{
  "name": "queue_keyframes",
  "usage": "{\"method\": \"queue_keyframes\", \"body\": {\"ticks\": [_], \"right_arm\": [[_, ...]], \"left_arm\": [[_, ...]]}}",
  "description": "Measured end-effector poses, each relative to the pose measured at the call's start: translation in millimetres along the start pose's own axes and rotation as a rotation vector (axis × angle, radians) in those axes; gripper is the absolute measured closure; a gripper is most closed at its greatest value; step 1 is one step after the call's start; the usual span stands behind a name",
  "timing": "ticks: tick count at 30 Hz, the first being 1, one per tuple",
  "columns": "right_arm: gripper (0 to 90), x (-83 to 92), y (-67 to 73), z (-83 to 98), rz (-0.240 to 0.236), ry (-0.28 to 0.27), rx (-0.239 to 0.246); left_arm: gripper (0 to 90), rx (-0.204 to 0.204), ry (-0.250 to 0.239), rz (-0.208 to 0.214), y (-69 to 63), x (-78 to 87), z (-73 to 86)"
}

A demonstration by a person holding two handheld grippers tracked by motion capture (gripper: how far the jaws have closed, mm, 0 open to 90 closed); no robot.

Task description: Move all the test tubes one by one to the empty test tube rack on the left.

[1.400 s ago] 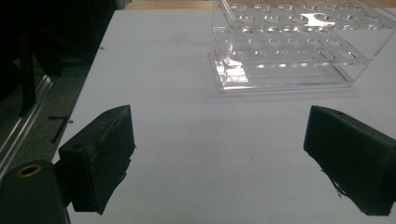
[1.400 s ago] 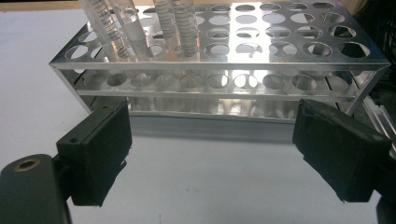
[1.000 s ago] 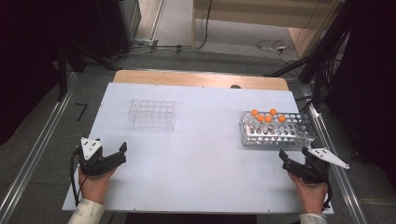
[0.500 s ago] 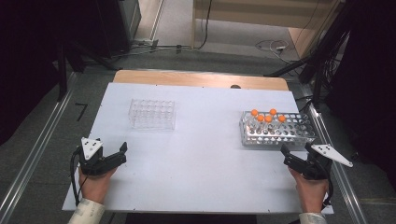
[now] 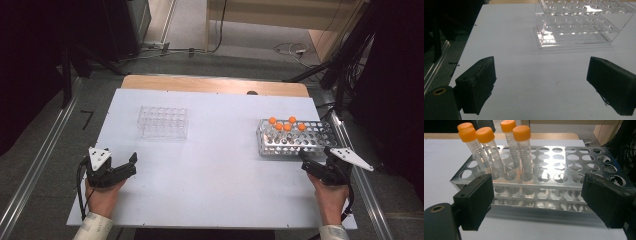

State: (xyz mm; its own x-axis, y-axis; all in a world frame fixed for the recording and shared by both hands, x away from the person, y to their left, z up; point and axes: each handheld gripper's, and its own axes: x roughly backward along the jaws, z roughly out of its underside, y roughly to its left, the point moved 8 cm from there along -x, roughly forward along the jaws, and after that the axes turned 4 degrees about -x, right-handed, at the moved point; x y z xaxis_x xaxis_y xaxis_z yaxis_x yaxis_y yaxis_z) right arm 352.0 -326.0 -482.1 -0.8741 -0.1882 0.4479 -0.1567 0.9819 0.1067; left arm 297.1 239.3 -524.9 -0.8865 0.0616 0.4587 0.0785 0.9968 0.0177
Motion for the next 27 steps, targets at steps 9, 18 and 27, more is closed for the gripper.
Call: {"method": "queue_keyframes", "body": {"ticks": [9, 18, 27], "right_arm": [[14.7, -14.9, 4.0, -6.7, 0.005, 0.008, 0.012], [20.5, -34.8, 8.9, -13.0, 0.004, 0.008, 0.031], [35.1, -50.4, 10.6, -17.1, 0.008, 0.007, 0.04]], "left_arm": [[9.3, -0.005, 0.002, 0.005, -2.2, -1.3, 0.7], [9.3, -0.008, 0.008, 0.006, -2.3, -1.9, 1.3], [9.3, -0.009, 0.005, 0.006, -2.4, -1.6, 0.9]]}}
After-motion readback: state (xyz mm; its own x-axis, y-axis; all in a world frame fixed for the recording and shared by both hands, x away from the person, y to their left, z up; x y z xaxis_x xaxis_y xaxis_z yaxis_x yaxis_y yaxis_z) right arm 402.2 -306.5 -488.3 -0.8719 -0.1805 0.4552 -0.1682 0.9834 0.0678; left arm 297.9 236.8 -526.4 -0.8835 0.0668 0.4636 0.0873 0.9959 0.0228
